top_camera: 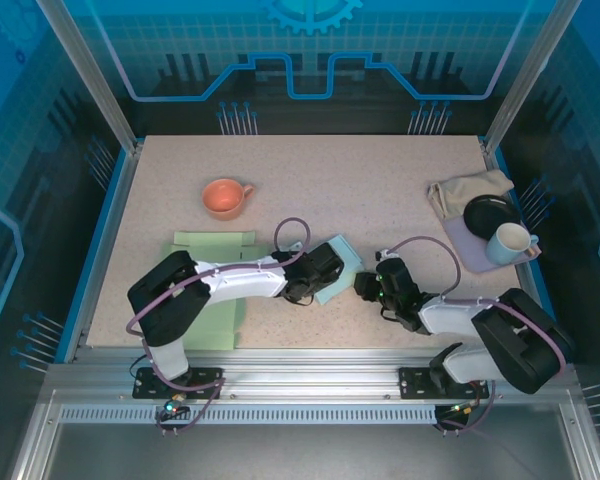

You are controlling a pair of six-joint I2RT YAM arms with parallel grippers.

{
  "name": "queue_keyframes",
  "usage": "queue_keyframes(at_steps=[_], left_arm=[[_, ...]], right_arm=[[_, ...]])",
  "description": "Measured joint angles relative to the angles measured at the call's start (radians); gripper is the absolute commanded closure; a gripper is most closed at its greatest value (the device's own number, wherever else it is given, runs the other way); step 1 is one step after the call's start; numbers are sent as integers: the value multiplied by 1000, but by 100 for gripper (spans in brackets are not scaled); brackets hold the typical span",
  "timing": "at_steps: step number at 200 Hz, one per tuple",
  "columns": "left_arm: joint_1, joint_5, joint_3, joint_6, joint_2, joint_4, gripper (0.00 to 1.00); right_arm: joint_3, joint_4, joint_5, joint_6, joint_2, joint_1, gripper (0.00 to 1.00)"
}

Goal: Fold the paper box

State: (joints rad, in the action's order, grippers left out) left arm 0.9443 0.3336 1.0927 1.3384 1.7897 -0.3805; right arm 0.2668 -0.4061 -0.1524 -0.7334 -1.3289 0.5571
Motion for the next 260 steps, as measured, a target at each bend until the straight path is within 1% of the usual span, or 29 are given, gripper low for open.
queue_keyframes(at_steps=[28,51,65,79,98,105,116,130,143,146,165,190,213,223,260], left_arm=[[1,-14,18,-42,-1,-42,15],[2,-16,34,-111,-9,-83,13],[3,-15,43,-155,-19,-109,11],[3,-11,60,-212,-33,-117,10],[-4,6,93,-308,-57,-113,9],[-10,8,107,-349,-63,-107,9],[-30,5,120,-418,-69,-80,8],[-75,-25,127,-532,-68,-24,8],[-127,-75,143,-642,-49,16,10],[-139,-88,148,-665,-40,23,10],[-201,-158,195,-805,26,72,10],[-226,-217,242,-955,99,99,10],[-226,-276,270,-1031,148,113,11],[-226,-300,274,-1052,164,120,13],[-226,-394,274,-1061,212,140,19]], right_arm=[[10,88,45,-31,44,-43,70],[10,155,60,-51,84,-57,72],[10,190,68,-63,106,-61,78],[10,215,83,-80,126,-63,87],[19,248,99,-102,150,-63,88],[22,257,105,-106,159,-63,92],[25,268,112,-115,175,-64,94],[29,279,117,-124,193,-64,97],[34,285,125,-134,199,-67,98],[35,286,127,-136,199,-68,100],[39,286,137,-140,196,-73,100],[43,275,163,-143,166,-94,100],[43,253,189,-151,115,-107,100],[43,239,200,-154,90,-112,100],[50,164,247,-168,6,-131,100]])
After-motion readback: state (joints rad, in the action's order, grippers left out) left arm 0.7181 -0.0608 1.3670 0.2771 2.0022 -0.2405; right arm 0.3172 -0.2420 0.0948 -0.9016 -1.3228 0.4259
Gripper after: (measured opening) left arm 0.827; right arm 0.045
